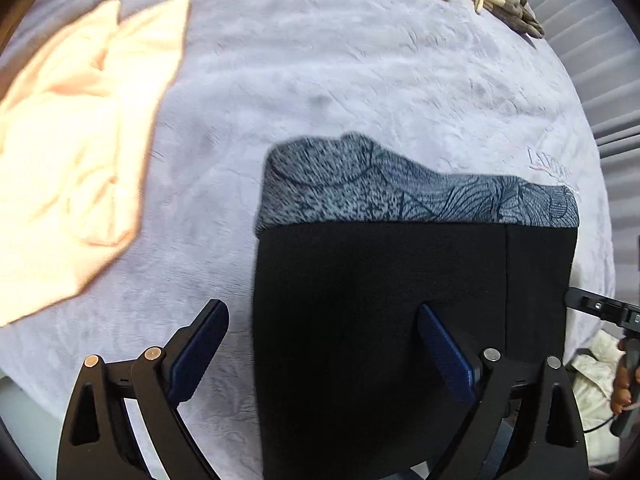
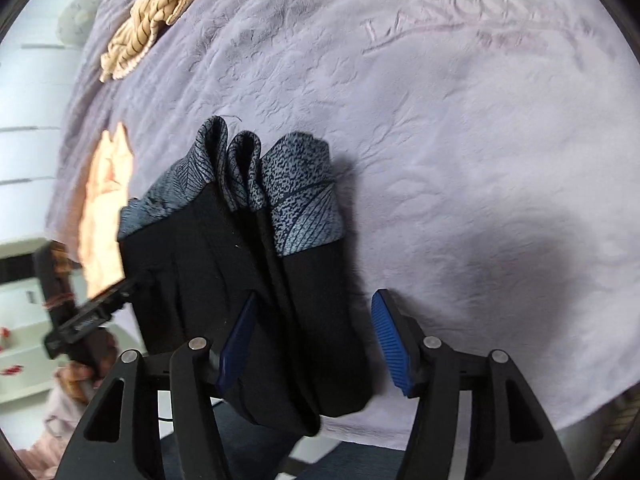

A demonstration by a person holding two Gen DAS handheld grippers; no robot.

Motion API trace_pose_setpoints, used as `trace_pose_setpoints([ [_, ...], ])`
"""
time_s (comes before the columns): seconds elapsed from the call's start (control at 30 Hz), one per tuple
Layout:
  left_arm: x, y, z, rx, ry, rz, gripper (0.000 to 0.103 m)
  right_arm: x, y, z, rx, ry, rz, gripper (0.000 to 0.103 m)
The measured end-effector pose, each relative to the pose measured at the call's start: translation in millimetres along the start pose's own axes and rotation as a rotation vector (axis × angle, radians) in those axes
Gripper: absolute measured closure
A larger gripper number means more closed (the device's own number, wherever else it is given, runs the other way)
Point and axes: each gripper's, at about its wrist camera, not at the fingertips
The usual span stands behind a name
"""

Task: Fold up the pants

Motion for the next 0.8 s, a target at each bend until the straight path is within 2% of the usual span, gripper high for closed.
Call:
trace_pose_setpoints([
  [0.07,-4.4,-11.8,0.8,0.039,-0.023,0.02,0.007,-13.5,-9.3,-1.0,0.019,-0.056,-0.05,0.041],
  [0.17,-16.7,-23.0,4.8,0.075,-0.092,0.066,0.007,-35.7,-22.6,-5.6,0.06,-0.153,-0.057,0.078],
  [0.2,-20.9,-24.1,6.1,0.084,-0.113,0.088,0.007,-41.1,-24.4,-6.4,0.07,-0.177,-0.054,0.08],
  [0.3,-45.8,-19.7,0.0,0.078,-0.148,0.116,0.007,-61.3,-23.8,-4.2,0.1,-0.25,-0.113,0.08],
  [0.37,-53.0,-17.7,-0.8,0.074,-0.159,0.111,0.007,-64.3,-16.9,6.3,0.12,-0.237,-0.175,0.08],
  [0.43,-47.0,-14.1,0.1,0.076,-0.135,0.124,0.007,-70.5,-10.1,14.2,0.133,-0.247,-0.166,0.08],
  [0.47,-39.6,-15.0,-4.9,0.073,-0.117,0.138,0.007,-76.7,-3.7,16.3,0.125,-0.297,-0.175,0.08],
  [0.57,-34.6,0.7,-5.4,0.052,-0.084,0.152,0.007,-82.1,25.9,14.4,0.03,-0.386,-0.309,0.08],
  [0.6,-33.8,2.0,-6.1,0.051,-0.084,0.148,0.007,-81.3,31.4,14.1,0.022,-0.394,-0.33,0.08],
  [0.73,-30.3,-5.8,-10.7,0.07,-0.047,0.167,0.007,-72.7,25.0,16.4,0.045,-0.31,-0.32,0.08],
  [0.77,-28.3,-7.1,-12.4,0.07,-0.036,0.173,0.007,-71.4,21.2,14.1,0.052,-0.296,-0.345,0.072],
  [0.8,-25.6,-7.5,-13.6,0.068,-0.028,0.177,0.007,-68.8,18.4,11.8,0.054,-0.287,-0.352,0.069],
])
Point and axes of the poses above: each gripper's, at about its wrist camera, not at the fingertips, and y roughly the way its jaws point, x to its right, z to its top, and after that the axes turned 11 degrees about z, right-handed
